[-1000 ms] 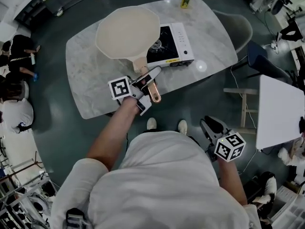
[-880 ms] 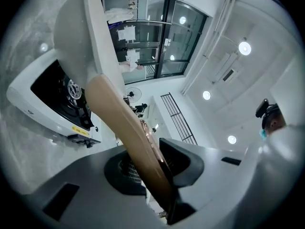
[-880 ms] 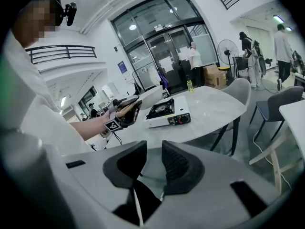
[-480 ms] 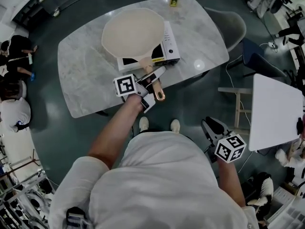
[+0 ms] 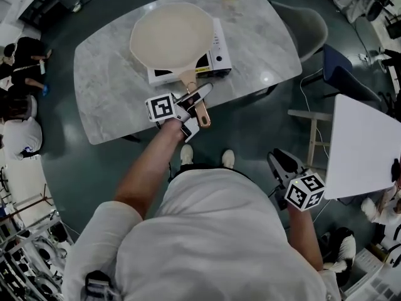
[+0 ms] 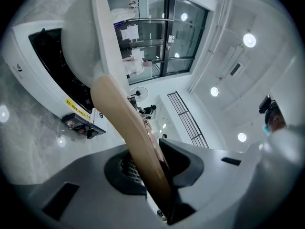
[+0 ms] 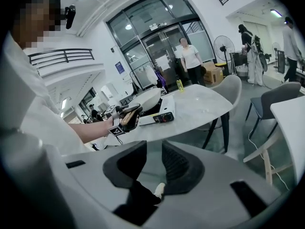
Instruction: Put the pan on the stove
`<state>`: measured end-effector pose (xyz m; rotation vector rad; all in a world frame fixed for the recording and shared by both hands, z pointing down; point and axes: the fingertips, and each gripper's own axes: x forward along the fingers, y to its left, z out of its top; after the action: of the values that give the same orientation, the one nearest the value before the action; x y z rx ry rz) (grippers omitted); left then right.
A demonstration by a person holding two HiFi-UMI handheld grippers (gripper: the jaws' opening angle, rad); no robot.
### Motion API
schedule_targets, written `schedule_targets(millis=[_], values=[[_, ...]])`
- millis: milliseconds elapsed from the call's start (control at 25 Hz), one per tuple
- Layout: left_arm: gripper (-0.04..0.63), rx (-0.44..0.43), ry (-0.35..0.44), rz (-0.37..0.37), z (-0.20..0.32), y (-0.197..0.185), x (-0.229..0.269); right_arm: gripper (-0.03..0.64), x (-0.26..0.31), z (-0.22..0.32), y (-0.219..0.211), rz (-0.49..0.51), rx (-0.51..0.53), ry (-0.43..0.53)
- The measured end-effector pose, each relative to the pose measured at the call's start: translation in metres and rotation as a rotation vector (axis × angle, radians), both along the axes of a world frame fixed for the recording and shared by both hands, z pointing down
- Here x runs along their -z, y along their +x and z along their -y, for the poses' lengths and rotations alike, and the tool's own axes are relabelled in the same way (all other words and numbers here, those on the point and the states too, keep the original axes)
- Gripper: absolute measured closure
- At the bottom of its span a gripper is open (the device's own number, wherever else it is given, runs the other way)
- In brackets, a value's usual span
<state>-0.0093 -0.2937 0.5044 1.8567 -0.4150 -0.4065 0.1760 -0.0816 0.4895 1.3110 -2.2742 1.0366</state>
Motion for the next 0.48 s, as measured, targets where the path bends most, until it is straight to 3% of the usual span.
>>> schedule_targets(millis=[480], values=[[0.495, 0.045, -0.010, 0.001, 0.0025, -0.0003, -0.0043, 0.509, -0.0017, 0.0100, 0.0035, 0.018, 0.052, 0.014]])
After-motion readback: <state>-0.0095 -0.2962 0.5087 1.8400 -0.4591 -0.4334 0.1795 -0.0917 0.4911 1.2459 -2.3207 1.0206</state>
